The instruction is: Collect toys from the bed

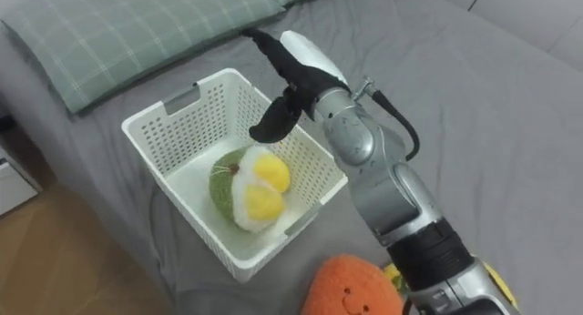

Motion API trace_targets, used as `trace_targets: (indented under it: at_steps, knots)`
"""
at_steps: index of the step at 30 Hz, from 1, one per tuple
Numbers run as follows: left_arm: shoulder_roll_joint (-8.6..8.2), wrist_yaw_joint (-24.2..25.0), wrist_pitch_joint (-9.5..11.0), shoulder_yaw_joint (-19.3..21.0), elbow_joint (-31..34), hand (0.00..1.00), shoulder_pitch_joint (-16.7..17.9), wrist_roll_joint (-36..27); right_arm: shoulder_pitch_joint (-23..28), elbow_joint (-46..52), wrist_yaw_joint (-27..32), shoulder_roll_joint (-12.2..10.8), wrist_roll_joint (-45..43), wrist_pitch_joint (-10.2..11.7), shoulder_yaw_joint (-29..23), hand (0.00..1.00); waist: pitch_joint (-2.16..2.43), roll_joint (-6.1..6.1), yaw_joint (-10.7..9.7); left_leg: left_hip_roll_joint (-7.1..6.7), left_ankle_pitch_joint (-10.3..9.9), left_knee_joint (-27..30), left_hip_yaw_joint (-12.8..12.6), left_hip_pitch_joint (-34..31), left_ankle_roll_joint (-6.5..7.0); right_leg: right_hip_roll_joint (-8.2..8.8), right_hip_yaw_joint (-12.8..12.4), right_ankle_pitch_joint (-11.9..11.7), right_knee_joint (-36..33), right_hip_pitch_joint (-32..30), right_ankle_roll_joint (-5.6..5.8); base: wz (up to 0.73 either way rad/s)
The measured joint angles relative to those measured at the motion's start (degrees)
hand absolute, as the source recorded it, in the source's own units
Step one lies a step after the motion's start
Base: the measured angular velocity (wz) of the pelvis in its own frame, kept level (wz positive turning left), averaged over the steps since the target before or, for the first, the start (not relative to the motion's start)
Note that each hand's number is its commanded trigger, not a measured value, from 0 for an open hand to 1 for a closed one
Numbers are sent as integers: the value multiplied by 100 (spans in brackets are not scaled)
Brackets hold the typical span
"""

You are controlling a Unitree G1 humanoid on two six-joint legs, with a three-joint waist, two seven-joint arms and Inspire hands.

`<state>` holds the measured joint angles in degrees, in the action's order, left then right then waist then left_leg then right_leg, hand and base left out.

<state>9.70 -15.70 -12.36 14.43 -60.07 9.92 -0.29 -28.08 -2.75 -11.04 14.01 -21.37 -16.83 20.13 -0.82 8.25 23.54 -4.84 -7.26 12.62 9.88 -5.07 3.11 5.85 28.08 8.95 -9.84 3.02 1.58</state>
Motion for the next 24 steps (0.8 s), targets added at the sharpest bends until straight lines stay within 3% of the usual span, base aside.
trace_targets:
  at_steps: [6,8,13,14,20,24]
  knots:
    - [14,-3,24,1,7,0,76,-19,264,359,191,356,204,141,-453,0,20,-21,-366,79,-12,-206,-402,285,36,-14,-462,-33,-17,-1,8,-37]
    - [8,-58,69,2,79,0,111,-25,524,448,375,394,242,195,-742,0,29,-26,-582,111,-19,-237,-528,340,46,-34,-585,-53,-10,-2,13,-27]
    - [-88,-107,222,-4,158,0,66,-17,1091,563,522,443,311,244,-1209,0,39,-108,-843,163,-59,-363,-835,524,69,-78,-944,-78,-6,0,14,-36]
    - [-115,-92,261,-4,158,0,85,-23,1168,563,532,445,306,245,-1314,0,46,-138,-978,169,-69,-374,-867,543,76,-78,-961,-86,-9,5,22,-27]
    - [-204,18,264,-5,187,0,52,-12,1294,467,683,444,264,253,-1707,0,70,-292,-1336,223,-99,-440,-1137,681,80,-115,-1192,-96,0,-18,20,-21]
    - [-206,123,263,-29,240,0,34,-4,1398,234,727,446,296,238,-1832,0,72,-285,-1506,243,-125,-439,-1222,680,80,-127,-1225,-99,-3,-50,17,-12]
